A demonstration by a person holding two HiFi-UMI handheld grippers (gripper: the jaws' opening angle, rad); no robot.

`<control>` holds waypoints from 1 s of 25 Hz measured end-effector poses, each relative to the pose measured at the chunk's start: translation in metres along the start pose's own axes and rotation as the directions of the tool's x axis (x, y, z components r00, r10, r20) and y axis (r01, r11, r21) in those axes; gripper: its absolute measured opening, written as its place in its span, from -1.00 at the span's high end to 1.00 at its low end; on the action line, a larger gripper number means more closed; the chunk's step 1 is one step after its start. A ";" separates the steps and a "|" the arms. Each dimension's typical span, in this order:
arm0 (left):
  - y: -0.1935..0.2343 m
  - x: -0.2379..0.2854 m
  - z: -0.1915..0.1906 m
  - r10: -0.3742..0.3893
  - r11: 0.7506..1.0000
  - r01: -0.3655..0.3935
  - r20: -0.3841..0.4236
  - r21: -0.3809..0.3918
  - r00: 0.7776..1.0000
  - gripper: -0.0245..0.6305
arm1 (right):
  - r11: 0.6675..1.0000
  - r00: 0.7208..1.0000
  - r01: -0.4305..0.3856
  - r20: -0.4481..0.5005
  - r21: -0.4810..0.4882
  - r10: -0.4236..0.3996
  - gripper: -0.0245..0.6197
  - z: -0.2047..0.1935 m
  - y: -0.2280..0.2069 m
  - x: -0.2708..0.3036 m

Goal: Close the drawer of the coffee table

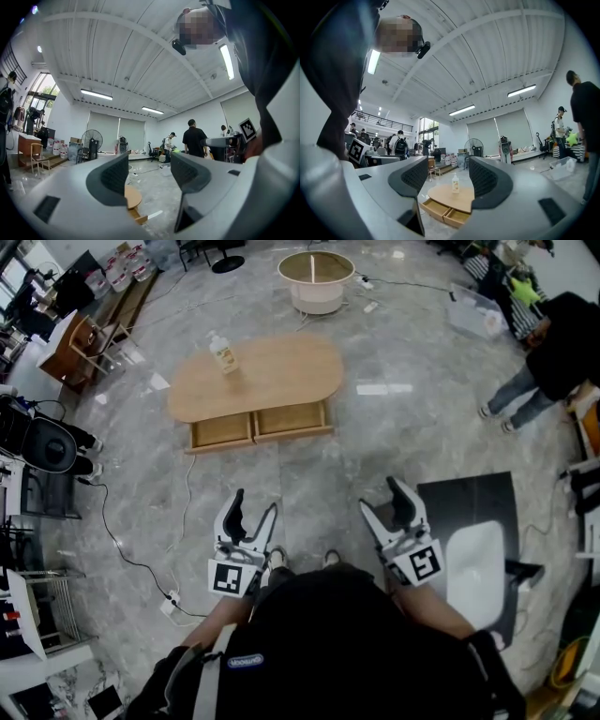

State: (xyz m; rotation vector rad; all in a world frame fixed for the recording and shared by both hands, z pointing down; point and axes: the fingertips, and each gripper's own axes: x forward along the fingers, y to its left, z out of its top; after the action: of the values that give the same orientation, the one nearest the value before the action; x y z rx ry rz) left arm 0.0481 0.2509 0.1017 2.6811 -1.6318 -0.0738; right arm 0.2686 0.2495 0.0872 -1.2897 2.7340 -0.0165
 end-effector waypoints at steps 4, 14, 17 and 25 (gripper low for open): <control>-0.005 0.004 -0.004 0.013 1.000 -0.013 -0.009 0.007 1.000 0.13 | 1.000 1.000 0.015 -0.005 0.019 -0.015 0.16 -0.002 -0.010 -0.006; -0.006 0.002 -0.027 0.072 0.997 -0.071 -0.037 0.043 0.997 0.13 | 0.999 1.000 0.005 -0.028 0.037 -0.003 0.16 -0.028 -0.036 -0.021; -0.001 0.000 -0.039 0.093 0.995 -0.090 -0.048 0.051 0.995 0.13 | 1.000 0.998 0.006 -0.070 0.031 -0.004 0.16 -0.046 -0.045 -0.023; 0.035 0.016 -0.096 0.119 0.992 -0.114 -0.147 0.044 0.982 0.13 | 1.000 0.992 0.000 -0.125 0.026 0.003 0.16 -0.088 -0.062 0.005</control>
State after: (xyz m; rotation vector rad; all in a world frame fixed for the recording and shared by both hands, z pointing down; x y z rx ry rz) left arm 0.0281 0.2187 0.1974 2.5381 -1.7545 0.1541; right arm 0.3033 0.2027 0.1779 -1.3232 2.8287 -0.1369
